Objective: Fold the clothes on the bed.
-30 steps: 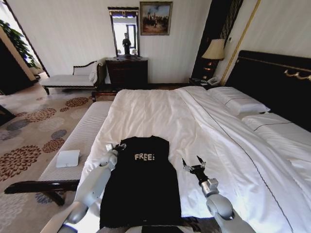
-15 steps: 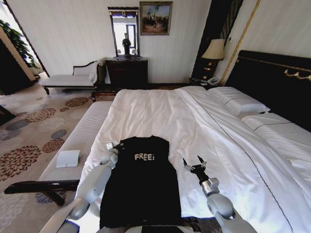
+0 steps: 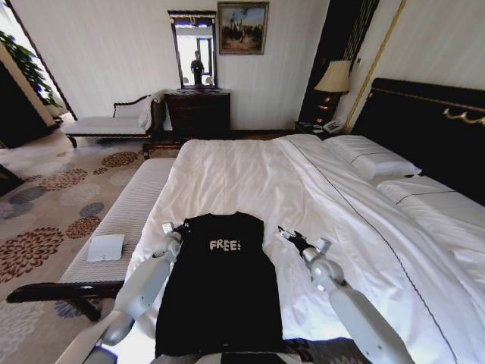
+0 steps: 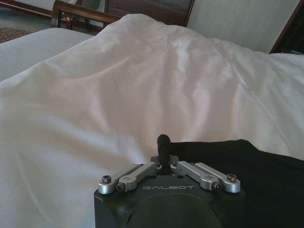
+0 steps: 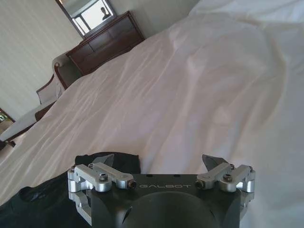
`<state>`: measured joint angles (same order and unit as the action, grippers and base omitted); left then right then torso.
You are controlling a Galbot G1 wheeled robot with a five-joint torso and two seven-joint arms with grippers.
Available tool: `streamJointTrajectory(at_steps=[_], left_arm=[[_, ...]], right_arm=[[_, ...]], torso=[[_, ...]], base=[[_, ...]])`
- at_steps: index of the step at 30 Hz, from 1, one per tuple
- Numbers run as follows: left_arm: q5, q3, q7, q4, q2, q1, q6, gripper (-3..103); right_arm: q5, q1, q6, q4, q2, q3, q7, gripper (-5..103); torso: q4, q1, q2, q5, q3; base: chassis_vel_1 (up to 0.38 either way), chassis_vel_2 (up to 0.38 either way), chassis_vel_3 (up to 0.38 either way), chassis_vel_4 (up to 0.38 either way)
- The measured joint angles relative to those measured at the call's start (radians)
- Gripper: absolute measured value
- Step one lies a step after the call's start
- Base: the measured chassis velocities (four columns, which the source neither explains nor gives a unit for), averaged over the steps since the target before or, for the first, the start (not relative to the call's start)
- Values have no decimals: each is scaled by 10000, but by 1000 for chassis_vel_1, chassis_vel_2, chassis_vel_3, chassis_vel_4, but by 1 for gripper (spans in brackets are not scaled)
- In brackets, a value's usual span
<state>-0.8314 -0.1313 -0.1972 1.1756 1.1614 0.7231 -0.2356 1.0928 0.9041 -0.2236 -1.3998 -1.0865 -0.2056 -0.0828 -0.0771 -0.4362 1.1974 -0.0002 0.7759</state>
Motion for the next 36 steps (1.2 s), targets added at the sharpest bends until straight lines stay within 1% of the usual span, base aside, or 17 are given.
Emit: streamJointTrajectory(at_steps=[3, 4, 7, 14, 15, 16, 17, 18, 22, 24, 28, 29, 32, 33, 34, 35, 36], left_arm=[[-13, 23, -39, 22, -19, 30, 1, 2], [-13, 23, -39, 22, -19, 30, 1, 2], [-12, 112, -61, 9, -2, 12, 1, 2], [0, 150, -84, -9, 7, -5, -1, 2], [1, 150, -84, -16, 4, -11, -5, 2], [1, 150, -84, -28, 1, -20, -8, 2], [4, 150, -84, -49, 1, -27, -9, 2], [7, 150, -84, -66, 1, -29, -10, 2], [11, 147, -75, -105, -11, -23, -11, 2], [17, 147, -69, -130, -11, -16, -11, 2], [49, 147, -33, -234, -1, -6, -11, 2], [49, 147, -33, -234, -1, -6, -11, 2], [82, 145, -8, -330, 52, -43, -8, 2], [82, 145, -8, -330, 52, -43, -8, 2], [91, 145, -3, -356, 72, -57, -8, 2], [99, 146, 2, -375, 92, -69, -4, 2], [104, 148, 9, -394, 115, -84, -2, 2]], right_arm=[[282, -1231, -142, 1329, -539, 619, 276, 100], [282, -1231, -142, 1329, -539, 619, 276, 100], [436, -2027, -187, 2530, -1056, 804, 465, 100], [504, -2290, -370, 3290, -1273, 768, 669, 100], [508, -2284, -405, 3322, -1289, 768, 705, 103], [511, -2275, -432, 3354, -1310, 770, 729, 100], [511, -2273, -458, 3415, -1348, 786, 749, 100], [511, -2288, -468, 3505, -1401, 806, 782, 96], [502, -2397, -490, 3823, -1614, 846, 898, 88], [487, -2413, -491, 3892, -1655, 857, 934, 88], [426, -2472, -464, 4125, -1787, 882, 1086, 65], [426, -2472, -464, 4125, -1787, 882, 1086, 65], [407, -2532, -418, 4189, -1855, 879, 1100, 50], [407, -2532, -418, 4189, -1855, 879, 1100, 50], [381, -2558, -372, 4227, -1877, 879, 1100, 44], [358, -2581, -338, 4262, -1894, 879, 1099, 44], [333, -2598, -312, 4292, -1906, 881, 1099, 38]], torso=[[5, 0, 0, 1, -1], [5, 0, 0, 1, -1], [4, -2, 0, 2, 0], [-1, 0, 0, 1, -1], [-1, 1, 0, 0, -1], [-1, 1, 1, 0, -2], [-1, 1, 0, 0, -2], [-2, 1, 0, 0, -2], [-2, 2, 1, 0, -2], [-2, 1, 1, 0, -3], [-3, 2, 1, 0, -2], [-3, 2, 1, 0, -2], [-1, 2, 1, 2, -2], [-1, 2, 1, 2, -2], [0, 2, 0, 2, -2], [0, 2, 0, 3, -2], [1, 2, 0, 3, -2]], base=[[0, 0, 0, 0], [0, 0, 0, 0], [0, 0, 0, 0], [0, 0, 0, 0], [0, 0, 0, 0], [0, 0, 0, 0], [0, 0, 0, 0], [0, 0, 0, 0], [0, 0, 0, 0], [0, 0, 0, 0], [0, 0, 0, 0], [0, 0, 0, 0], [0, 0, 0, 0], [0, 0, 0, 0], [0, 0, 0, 0], [0, 0, 0, 0], [0, 0, 0, 0]])
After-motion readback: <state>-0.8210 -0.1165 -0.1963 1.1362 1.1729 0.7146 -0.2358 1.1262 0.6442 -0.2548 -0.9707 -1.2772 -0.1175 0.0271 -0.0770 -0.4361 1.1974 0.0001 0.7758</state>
